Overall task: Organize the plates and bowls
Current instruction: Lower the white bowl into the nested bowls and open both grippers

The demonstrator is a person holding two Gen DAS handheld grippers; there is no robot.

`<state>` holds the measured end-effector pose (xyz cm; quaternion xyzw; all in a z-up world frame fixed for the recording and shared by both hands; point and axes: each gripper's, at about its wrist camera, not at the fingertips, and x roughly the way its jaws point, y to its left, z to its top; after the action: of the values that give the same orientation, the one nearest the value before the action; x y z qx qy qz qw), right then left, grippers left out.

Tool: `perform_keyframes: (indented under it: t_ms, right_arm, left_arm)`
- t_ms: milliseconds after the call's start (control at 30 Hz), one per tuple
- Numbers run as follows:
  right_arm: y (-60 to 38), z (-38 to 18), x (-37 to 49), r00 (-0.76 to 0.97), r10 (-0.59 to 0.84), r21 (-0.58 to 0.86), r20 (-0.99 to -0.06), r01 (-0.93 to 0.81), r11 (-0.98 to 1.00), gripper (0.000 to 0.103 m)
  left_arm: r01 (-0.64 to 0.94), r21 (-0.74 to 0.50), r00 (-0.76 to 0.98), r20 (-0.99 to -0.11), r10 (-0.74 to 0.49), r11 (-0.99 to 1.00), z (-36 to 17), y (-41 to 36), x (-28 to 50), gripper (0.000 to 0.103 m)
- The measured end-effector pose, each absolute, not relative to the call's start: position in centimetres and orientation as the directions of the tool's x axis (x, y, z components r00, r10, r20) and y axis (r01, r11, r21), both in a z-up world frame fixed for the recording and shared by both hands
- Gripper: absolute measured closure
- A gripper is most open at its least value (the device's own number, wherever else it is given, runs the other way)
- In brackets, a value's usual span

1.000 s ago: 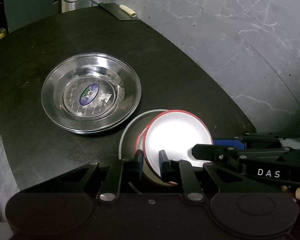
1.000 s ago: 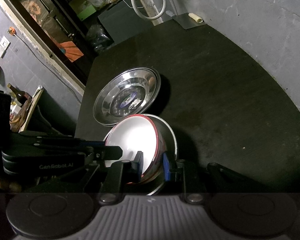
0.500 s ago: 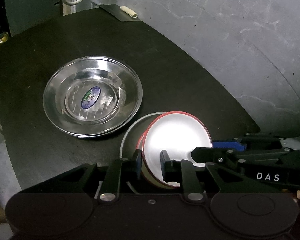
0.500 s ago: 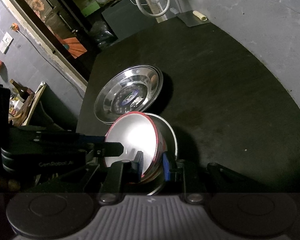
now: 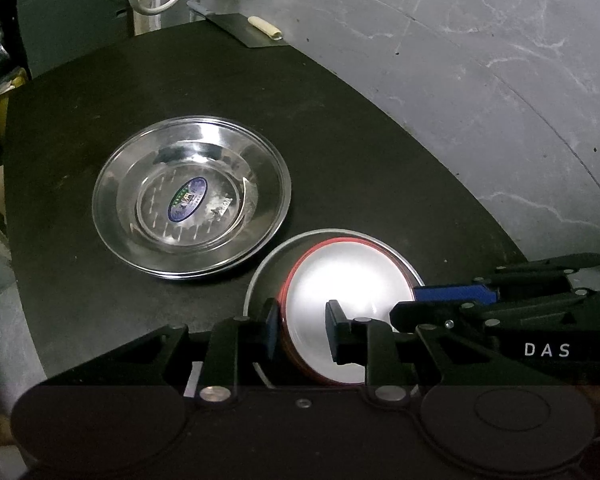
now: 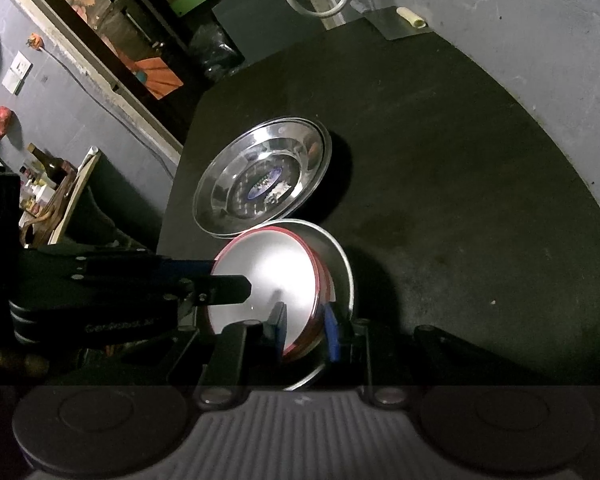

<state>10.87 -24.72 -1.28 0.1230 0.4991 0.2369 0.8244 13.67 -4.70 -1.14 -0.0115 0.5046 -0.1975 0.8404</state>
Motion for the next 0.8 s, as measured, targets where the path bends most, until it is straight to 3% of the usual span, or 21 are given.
perform_keyframes:
  t_ms: [633,800]
  right_arm:
    - [-24.7,-0.9,12.0,0.351,0.524,0.418,-0.776,-0.335,0.844,0.078]
    - [-25.1,-0.4,11.8,0.375,0.521,0.410,-0.767,-0.339,0.847,0.077]
  left_arm:
    - [0.320,-0.217,0.447,-0.824,-0.349,0.922,-0.3,-5.1,12.9,0.063]
    - [0.333,-0.215,0.489,-0.793,-0.363,0.918,0.7,-5.1,12.2,0.045]
